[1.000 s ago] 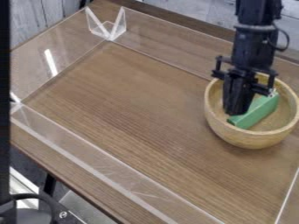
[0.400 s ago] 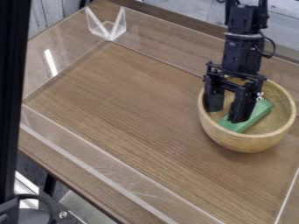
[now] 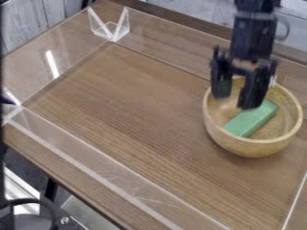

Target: Put the green block in the brown bowl

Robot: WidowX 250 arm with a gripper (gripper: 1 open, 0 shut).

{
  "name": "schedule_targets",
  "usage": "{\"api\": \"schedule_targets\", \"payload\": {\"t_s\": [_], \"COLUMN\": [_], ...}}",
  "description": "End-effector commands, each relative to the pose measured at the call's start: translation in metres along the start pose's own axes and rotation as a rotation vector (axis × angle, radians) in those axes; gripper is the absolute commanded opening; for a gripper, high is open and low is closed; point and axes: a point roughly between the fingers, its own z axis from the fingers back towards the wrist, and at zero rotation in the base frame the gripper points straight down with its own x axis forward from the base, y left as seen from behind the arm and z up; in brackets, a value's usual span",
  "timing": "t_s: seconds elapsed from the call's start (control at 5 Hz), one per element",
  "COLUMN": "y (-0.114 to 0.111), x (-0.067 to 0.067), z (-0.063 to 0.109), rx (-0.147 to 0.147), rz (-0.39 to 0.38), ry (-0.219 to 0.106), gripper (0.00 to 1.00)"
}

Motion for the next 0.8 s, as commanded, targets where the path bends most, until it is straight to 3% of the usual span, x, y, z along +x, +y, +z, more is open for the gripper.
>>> {"api": "schedule_targets", "payload": {"t_s": [0.0, 0.2, 0.6], "y": [-0.008, 0.0, 0.011], "x": [-0.022, -0.046, -0.043], "z": [0.062, 0.095, 0.03], "rx": [0.096, 0.14, 0.091], "rz": [-0.051, -0.059, -0.168], "ry": [-0.178, -0.244, -0.18], "gripper": [1.0, 1.0, 1.0]}}
